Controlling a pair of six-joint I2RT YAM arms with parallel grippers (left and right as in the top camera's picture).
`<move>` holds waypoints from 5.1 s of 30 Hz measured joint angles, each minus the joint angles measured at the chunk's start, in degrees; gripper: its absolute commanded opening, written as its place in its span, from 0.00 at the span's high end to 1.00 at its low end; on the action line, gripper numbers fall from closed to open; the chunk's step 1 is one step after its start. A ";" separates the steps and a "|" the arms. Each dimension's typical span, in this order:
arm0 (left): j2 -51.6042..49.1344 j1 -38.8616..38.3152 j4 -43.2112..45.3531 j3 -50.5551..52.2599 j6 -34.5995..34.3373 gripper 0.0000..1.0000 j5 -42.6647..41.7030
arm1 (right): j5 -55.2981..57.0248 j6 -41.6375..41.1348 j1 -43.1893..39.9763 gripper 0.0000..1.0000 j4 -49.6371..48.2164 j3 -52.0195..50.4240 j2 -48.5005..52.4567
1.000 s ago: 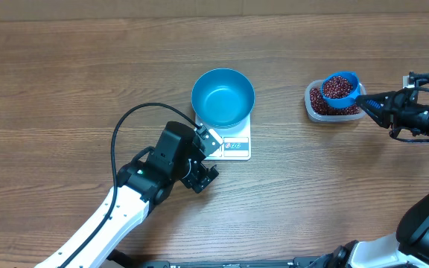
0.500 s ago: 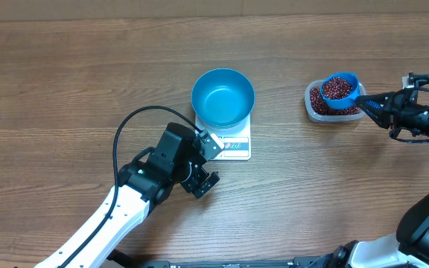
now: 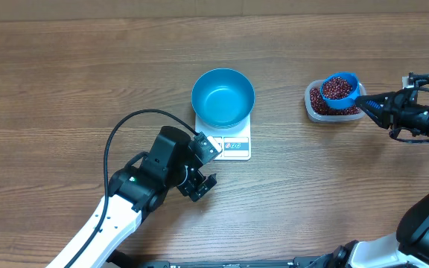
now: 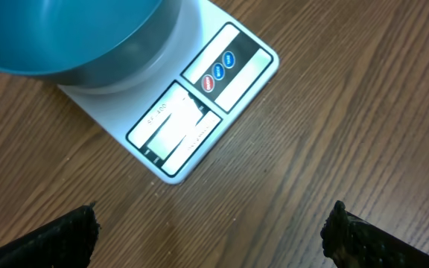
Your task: Scoop item into bowl and weigh 150g on scale
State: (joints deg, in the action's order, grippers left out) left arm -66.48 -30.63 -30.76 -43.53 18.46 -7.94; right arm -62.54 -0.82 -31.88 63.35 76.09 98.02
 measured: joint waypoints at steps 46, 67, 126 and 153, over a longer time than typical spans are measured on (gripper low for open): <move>0.00 2.56 0.57 0.00 1.07 0.01 -0.90 | 0.17 0.50 0.00 0.96 0.35 0.00 0.00; 0.00 2.56 0.57 0.00 1.07 0.00 -0.90 | 0.35 0.63 1.01 0.96 0.61 0.09 0.00; 0.00 2.56 3.37 0.00 1.27 0.00 -0.90 | -0.09 -0.63 15.41 0.96 5.66 12.52 0.09; 0.00 2.56 3.37 0.00 1.27 0.00 -0.90 | 5.70 -9.14 28.41 0.96 1.97 16.39 0.11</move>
State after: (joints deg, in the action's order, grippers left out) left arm -66.48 -28.08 -27.40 -43.53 19.73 -8.84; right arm -56.84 -9.96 -3.46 65.32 92.49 98.13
